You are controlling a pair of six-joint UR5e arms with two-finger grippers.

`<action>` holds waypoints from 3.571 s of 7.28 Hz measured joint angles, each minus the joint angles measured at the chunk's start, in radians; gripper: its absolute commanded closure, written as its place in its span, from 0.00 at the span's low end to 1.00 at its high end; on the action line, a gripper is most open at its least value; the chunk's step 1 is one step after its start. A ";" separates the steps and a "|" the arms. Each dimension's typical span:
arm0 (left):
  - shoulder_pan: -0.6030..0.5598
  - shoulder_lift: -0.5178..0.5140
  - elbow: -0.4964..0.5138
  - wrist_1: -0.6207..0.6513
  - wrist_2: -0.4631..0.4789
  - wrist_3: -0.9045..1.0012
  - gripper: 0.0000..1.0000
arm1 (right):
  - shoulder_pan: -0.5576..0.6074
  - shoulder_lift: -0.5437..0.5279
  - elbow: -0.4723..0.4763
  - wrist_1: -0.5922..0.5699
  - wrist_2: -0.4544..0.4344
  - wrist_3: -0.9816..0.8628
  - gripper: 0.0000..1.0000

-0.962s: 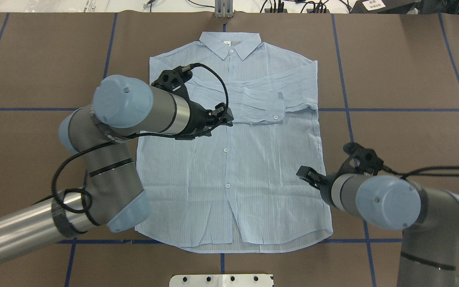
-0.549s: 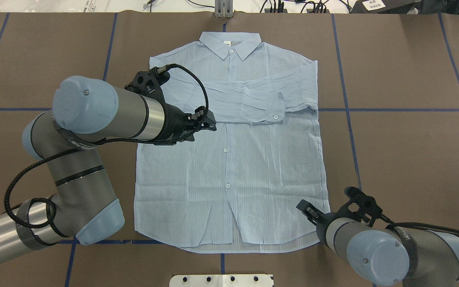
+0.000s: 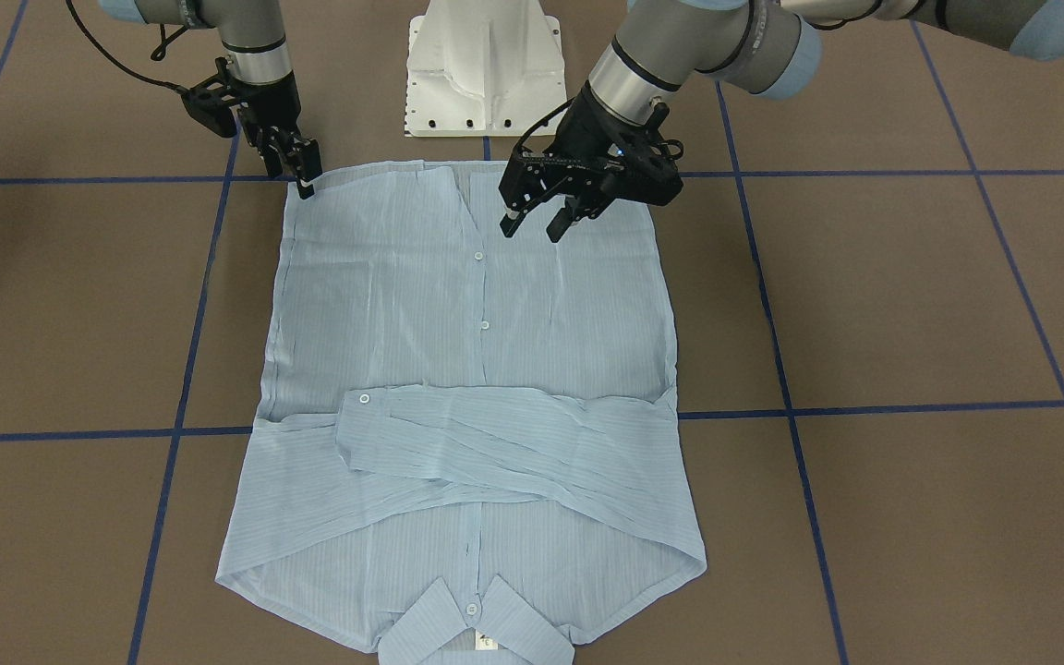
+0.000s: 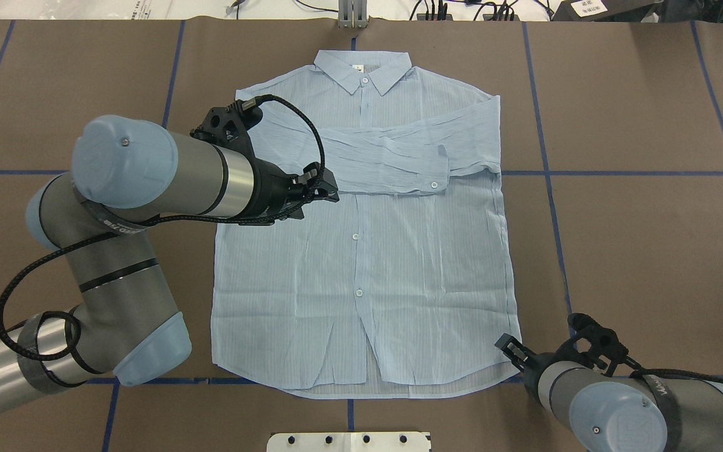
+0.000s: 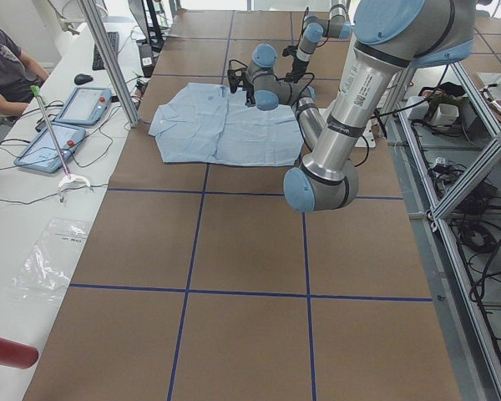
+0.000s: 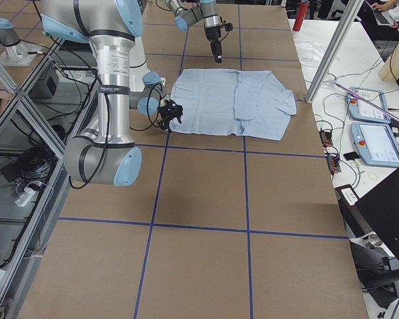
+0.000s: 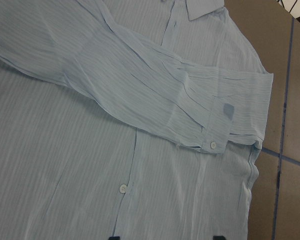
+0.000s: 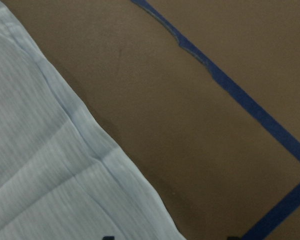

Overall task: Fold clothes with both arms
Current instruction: 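Release the sleeve with the left gripper while right gripper moves to the hem, then grasp the hem corners nearest the robot with both grippers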

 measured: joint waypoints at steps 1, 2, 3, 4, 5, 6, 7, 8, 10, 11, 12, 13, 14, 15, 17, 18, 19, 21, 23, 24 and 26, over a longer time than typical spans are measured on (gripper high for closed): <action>-0.001 0.001 -0.005 0.000 0.000 0.000 0.31 | -0.001 0.000 0.001 0.000 -0.001 0.000 0.27; -0.001 0.006 -0.013 0.000 0.001 0.000 0.31 | -0.003 -0.001 -0.001 0.000 -0.001 0.000 0.27; -0.002 0.014 -0.020 0.000 0.001 0.000 0.30 | -0.004 -0.001 -0.003 0.000 0.000 0.000 0.27; -0.002 0.020 -0.025 0.000 0.002 0.000 0.29 | -0.006 0.000 -0.005 0.000 0.000 -0.001 0.30; -0.002 0.023 -0.027 0.000 0.002 -0.001 0.29 | -0.008 0.000 -0.006 0.000 0.000 -0.001 0.43; -0.002 0.026 -0.028 0.000 0.003 -0.001 0.28 | -0.008 0.001 -0.006 0.000 0.000 0.000 0.66; -0.003 0.029 -0.029 0.000 0.004 -0.001 0.28 | -0.009 0.004 -0.007 0.000 0.000 0.000 0.87; -0.003 0.035 -0.031 0.000 0.005 0.000 0.28 | -0.009 0.006 -0.005 0.000 0.000 0.000 0.93; -0.006 0.044 -0.042 0.000 0.005 0.000 0.28 | -0.008 0.007 -0.003 0.000 0.000 0.000 1.00; -0.007 0.055 -0.053 0.000 0.005 0.000 0.27 | -0.008 0.007 0.000 0.000 0.001 -0.001 1.00; -0.007 0.069 -0.061 0.000 0.005 -0.004 0.27 | -0.007 0.007 0.008 0.000 0.002 -0.001 1.00; -0.002 0.100 -0.074 0.001 0.005 -0.019 0.27 | -0.006 0.006 0.025 -0.001 0.004 -0.001 1.00; 0.027 0.166 -0.108 0.002 0.013 -0.055 0.29 | -0.005 0.006 0.041 -0.001 0.004 -0.001 1.00; 0.097 0.259 -0.161 0.005 0.059 -0.101 0.33 | -0.004 0.005 0.052 -0.001 0.004 -0.001 1.00; 0.278 0.456 -0.242 0.016 0.199 -0.193 0.41 | -0.002 0.001 0.066 -0.001 0.003 -0.001 1.00; 0.337 0.494 -0.242 0.024 0.240 -0.233 0.41 | -0.001 -0.001 0.069 -0.002 0.002 -0.001 1.00; 0.365 0.502 -0.226 0.030 0.259 -0.253 0.42 | -0.001 -0.004 0.072 -0.002 0.001 -0.001 1.00; 0.380 0.498 -0.202 0.033 0.268 -0.263 0.43 | 0.001 -0.033 0.077 -0.003 0.002 -0.011 1.00; 0.384 0.473 -0.194 0.059 0.268 -0.262 0.44 | 0.001 -0.071 0.106 -0.002 0.003 -0.015 1.00; 0.384 0.452 -0.191 0.095 0.268 -0.262 0.45 | 0.001 -0.086 0.117 -0.002 0.003 -0.016 1.00; 0.387 0.434 -0.174 0.125 0.268 -0.261 0.47 | 0.000 -0.100 0.124 -0.003 0.004 -0.016 1.00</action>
